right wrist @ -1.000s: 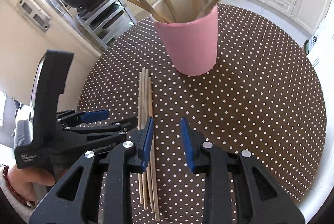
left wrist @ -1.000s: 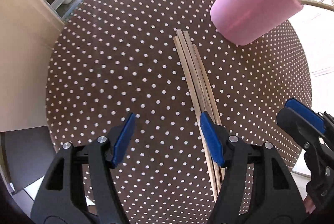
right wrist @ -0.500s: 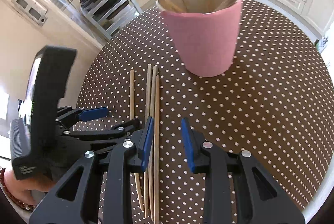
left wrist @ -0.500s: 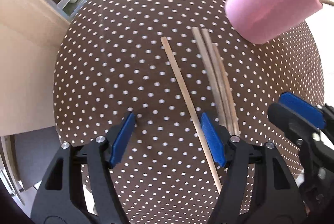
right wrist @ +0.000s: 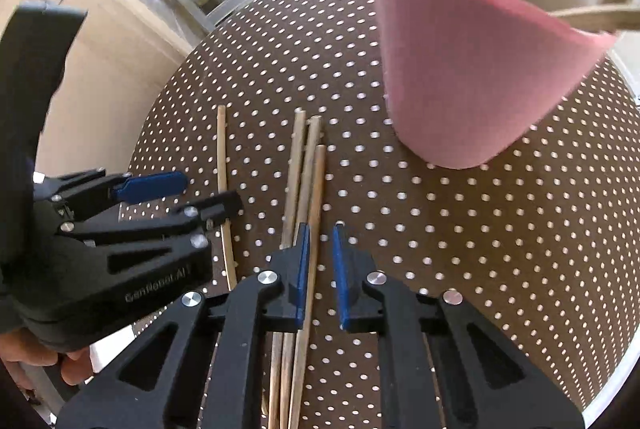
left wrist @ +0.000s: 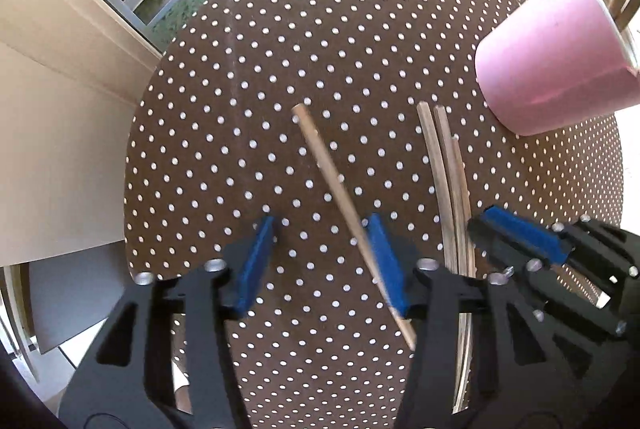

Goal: Organize utensils
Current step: 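Close the left tool on one chopstick while the right tool grasps another, then lift both held chopsticks upright and bring them over the pink cup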

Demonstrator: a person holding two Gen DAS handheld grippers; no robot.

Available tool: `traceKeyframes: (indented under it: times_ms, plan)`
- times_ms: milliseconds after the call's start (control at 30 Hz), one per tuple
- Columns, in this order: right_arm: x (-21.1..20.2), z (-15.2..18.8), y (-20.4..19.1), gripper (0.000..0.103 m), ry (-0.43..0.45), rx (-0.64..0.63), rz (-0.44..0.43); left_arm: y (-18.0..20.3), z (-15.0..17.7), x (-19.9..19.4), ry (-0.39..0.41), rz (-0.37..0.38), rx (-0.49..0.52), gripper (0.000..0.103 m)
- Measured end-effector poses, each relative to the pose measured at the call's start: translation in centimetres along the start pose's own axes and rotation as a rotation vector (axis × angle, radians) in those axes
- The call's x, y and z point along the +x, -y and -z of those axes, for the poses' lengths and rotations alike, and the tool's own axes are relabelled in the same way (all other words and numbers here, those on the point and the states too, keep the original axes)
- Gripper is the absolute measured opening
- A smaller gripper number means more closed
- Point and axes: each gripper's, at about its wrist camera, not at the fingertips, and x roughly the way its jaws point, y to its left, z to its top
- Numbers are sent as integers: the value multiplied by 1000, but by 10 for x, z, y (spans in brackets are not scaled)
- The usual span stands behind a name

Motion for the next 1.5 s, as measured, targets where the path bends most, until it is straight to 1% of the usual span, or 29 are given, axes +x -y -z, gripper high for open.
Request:
traceKeyframes:
  times_ms: [33, 67, 100, 133, 200, 367, 500, 533, 567, 667, 800, 1000, 1100, 1167, 1367, 1500]
  plan:
    - [1, -2, -2, 10, 0, -10, 12, -3, -7, 3, -3, 3, -3, 41]
    - [2, -4, -3, 10, -3, -14, 17, -6, -10, 4, -3, 2, -2, 36]
    - [4, -7, -5, 10, -8, -17, 23, -10, -13, 5, -3, 1, 0, 33]
    - [5, -10, -7, 10, -12, -17, 28, -13, -14, 5, -4, 5, 0, 33]
    - [7, -11, -8, 10, -18, -12, 41, -18, -15, 7, -4, 13, 0, 26]
    - [10, -9, 2, 10, -30, 32, 13, -24, -9, 8, 8, 32, 6, 22]
    - [14, -13, 0, 10, -47, 22, 9, -21, 0, 4, 18, 42, 21, 13]
    - [14, -14, -1, 8, -50, 9, 29, -19, 3, 3, 20, 41, 24, 11]
    - [11, -11, 3, 6, -51, -3, 39, -13, 12, -2, 23, 38, 28, 9]
    - [13, -15, 0, 5, -54, -13, 49, -4, 19, -9, 26, 37, 35, 6]
    - [13, -14, 1, 5, -44, -10, 34, -1, 25, -17, 42, 77, 14, 6]
    - [-9, -3, 6, 4, 22, 35, -21, 1, 39, -46, 100, 141, 11, 6]
    - [-29, 2, 3, 4, 76, 40, -40, -6, 44, -63, 137, 166, 4, 6]
    - [-46, 4, 2, 4, 122, 52, -59, -8, 52, -80, 182, 170, 5, 6]
    - [-97, 18, 1, 5, 242, 48, -61, -13, 67, -118, 272, 196, 16, 6]
    - [-128, 29, 1, 5, 314, 49, -57, -9, 77, -144, 323, 223, 29, 6]
